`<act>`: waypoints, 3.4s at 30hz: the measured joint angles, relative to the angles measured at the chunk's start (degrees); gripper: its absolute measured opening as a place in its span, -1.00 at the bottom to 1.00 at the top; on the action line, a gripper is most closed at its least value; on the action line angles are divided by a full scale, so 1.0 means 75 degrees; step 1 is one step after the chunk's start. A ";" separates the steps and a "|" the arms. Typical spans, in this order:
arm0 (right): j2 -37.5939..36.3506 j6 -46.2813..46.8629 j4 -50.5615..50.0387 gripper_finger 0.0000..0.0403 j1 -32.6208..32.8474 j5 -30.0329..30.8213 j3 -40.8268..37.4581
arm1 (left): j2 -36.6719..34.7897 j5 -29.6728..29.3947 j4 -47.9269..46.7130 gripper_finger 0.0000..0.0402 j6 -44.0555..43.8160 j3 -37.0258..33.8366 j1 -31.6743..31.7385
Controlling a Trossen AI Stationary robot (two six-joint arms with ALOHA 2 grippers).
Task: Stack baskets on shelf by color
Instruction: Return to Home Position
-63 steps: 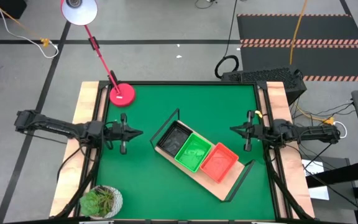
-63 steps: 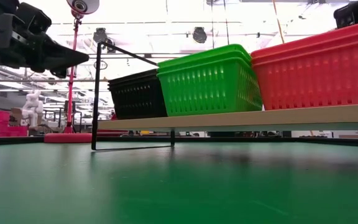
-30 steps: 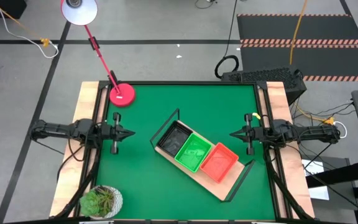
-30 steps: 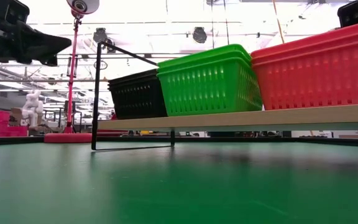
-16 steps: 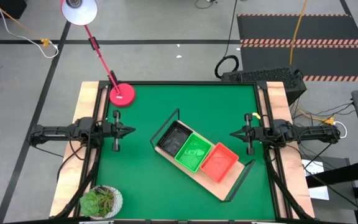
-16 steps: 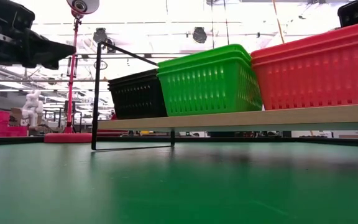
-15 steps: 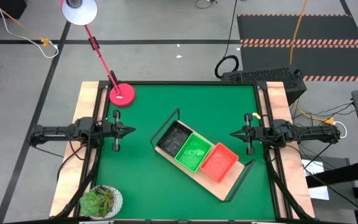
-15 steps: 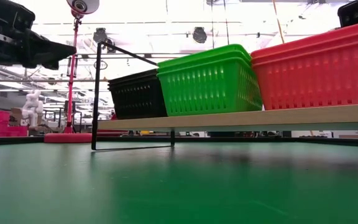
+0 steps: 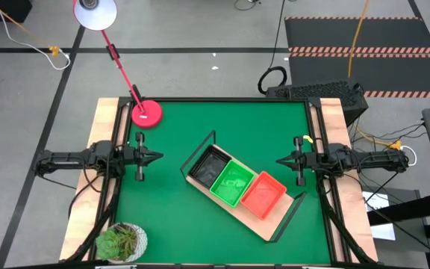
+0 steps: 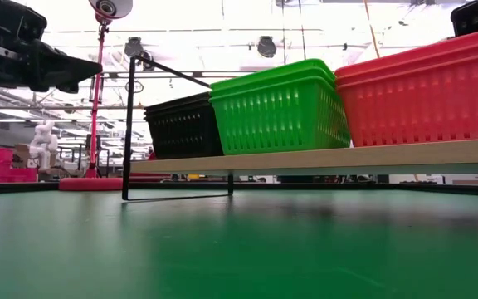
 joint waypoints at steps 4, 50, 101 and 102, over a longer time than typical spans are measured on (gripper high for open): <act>-0.0001 0.0000 0.0000 -1.00 0.0000 0.0000 0.0000 | 0.0000 -0.0006 0.0004 -0.83 0.0000 0.0000 0.0000; 0.0000 0.0000 0.0000 -1.00 0.0000 0.0000 0.0000 | 0.0000 -0.0006 0.0010 -0.82 0.0000 0.0000 0.0000; -0.0001 0.0000 0.0002 -1.00 -0.0001 -0.0001 -0.0003 | 0.0000 -0.0006 0.0012 -0.82 0.0001 0.0000 0.0000; 0.0000 0.0000 0.0003 -1.00 -0.0003 -0.0003 -0.0003 | 0.0001 -0.0006 0.0011 -0.82 0.0002 0.0000 0.0000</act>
